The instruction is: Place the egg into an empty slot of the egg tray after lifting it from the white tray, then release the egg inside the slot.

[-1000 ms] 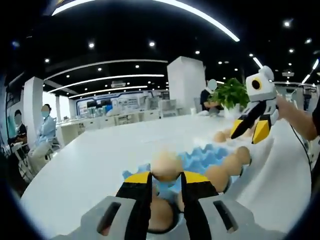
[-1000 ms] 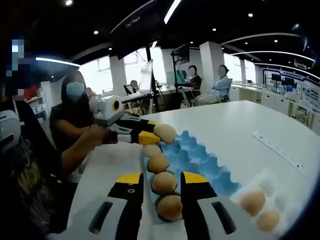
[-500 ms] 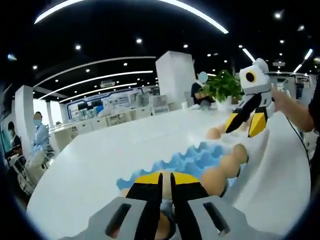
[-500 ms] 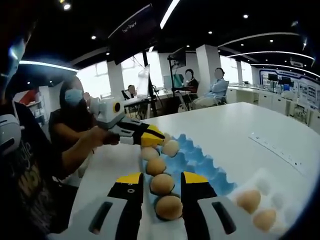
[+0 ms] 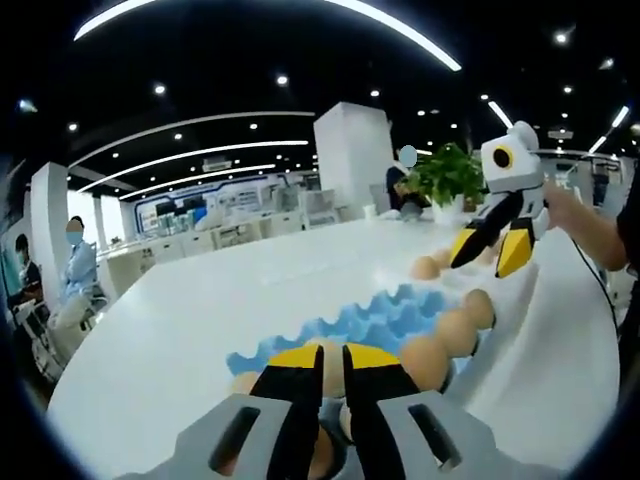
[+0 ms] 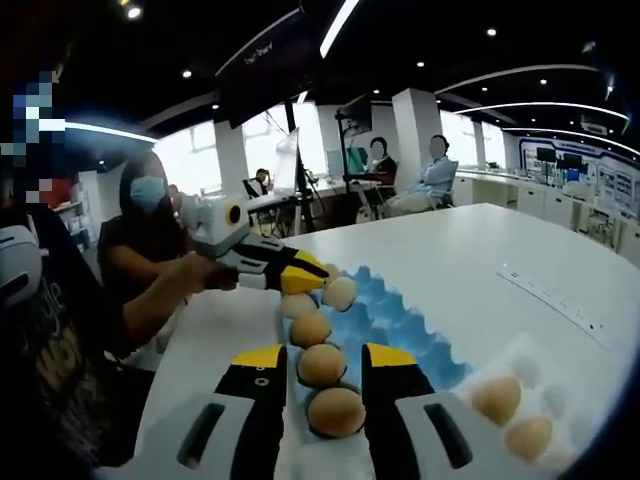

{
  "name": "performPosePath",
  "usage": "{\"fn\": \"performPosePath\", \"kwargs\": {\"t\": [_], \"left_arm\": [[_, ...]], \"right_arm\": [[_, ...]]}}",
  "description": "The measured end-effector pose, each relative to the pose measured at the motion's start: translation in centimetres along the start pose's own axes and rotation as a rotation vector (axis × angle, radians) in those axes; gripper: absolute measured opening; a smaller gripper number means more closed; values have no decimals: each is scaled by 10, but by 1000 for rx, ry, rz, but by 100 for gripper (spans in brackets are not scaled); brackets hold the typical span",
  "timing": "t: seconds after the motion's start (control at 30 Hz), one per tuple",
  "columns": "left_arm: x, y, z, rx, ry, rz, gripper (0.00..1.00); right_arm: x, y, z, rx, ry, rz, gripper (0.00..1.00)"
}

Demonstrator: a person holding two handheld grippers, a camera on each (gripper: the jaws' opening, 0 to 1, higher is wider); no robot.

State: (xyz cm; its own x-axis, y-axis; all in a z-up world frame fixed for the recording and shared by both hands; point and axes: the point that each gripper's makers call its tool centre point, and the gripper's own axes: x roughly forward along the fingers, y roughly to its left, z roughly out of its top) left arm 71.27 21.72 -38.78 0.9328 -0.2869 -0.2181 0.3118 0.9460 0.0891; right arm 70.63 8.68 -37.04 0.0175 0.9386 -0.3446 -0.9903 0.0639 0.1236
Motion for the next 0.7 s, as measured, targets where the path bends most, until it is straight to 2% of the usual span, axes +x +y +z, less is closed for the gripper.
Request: {"fn": "performPosePath", "kwargs": {"t": [0.3,0.7], "left_arm": [[-7,-8,6,-35,-39,3,14],[-9,-31,17,-44,-89,-58,24]], "right_arm": [[-5,-6,-1,-8,5,-14,31],[-16,-11,-7,-5,11,-34,31]]}}
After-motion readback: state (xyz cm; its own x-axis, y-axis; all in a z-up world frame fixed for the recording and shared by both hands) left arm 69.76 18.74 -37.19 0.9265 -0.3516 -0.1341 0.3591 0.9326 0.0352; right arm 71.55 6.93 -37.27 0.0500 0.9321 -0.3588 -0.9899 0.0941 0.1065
